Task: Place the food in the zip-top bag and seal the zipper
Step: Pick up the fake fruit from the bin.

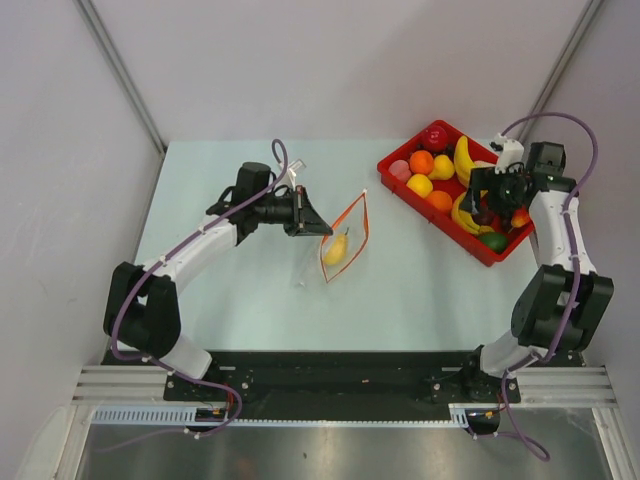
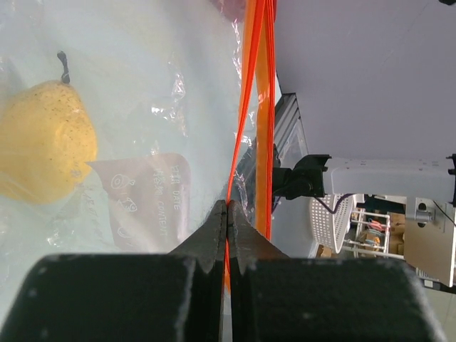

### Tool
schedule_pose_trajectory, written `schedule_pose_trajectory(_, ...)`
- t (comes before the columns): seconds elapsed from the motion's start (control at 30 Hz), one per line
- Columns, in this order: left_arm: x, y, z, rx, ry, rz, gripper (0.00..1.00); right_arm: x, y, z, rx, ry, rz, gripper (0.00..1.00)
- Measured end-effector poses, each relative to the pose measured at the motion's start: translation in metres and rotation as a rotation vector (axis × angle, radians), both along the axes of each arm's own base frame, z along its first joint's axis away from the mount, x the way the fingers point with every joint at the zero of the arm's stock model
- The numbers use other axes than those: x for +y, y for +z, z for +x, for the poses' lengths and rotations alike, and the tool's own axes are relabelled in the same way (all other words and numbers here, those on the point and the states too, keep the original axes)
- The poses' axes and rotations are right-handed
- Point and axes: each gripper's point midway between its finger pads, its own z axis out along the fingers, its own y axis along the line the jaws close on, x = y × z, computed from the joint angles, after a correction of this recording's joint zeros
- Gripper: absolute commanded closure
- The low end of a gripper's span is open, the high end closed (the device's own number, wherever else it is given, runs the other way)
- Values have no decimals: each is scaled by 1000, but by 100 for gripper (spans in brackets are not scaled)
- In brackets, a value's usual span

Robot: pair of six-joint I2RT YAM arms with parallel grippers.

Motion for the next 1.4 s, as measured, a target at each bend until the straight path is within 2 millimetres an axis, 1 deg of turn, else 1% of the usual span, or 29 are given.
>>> schedule_pose_trajectory(0.13,0,-2,0,3,2,3,100,-30,-32,4,97,-75,-38,25)
schedule_pose_trajectory(0.23,1,-2,0,3,6,6,100,-47,-54,8,152,-125,-80,30)
schedule_pose_trajectory(0.3,1,-2,1,3,8,8,100,-55,-66,12,177,-151,-102,30)
schedule_pose_trajectory(0.33,1,-3,1,4,9,9,100,-58,-71,15,186,-162,-110,30)
schedule_pose_trajectory(0.4,1,-4,0,5,8,11,100,-67,-80,28,187,-192,-130,30)
schedule_pose_trajectory(0.57,2,-7,-1,8,9,21,99,-83,-92,50,169,-244,-167,30)
schedule_pose_trajectory(0.67,3,-8,-1,7,6,24,100,-90,-99,60,163,-262,-185,28)
schedule_pose_trajectory(0.8,4,-11,-2,14,8,29,100,-91,-114,63,186,-270,-179,20)
schedule_pose_trajectory(0.93,4,-14,-4,24,7,33,100,-88,-124,63,209,-270,-157,18)
schedule_pose_trajectory(1.03,5,-15,-4,25,5,37,100,-84,-130,62,225,-264,-143,20)
schedule_pose_trajectory(1.07,5,-15,-5,24,5,38,100,-83,-132,62,229,-262,-141,22)
schedule_pose_trajectory(1.1,5,-15,-5,24,5,38,100,-82,-133,61,232,-260,-140,29)
schedule_pose_trajectory(1.3,5,-16,-5,27,5,39,100,-84,-134,59,241,-271,-132,52)
schedule_pose_trajectory(1.4,5,-16,-5,28,5,39,100,-91,-127,52,243,-272,-136,56)
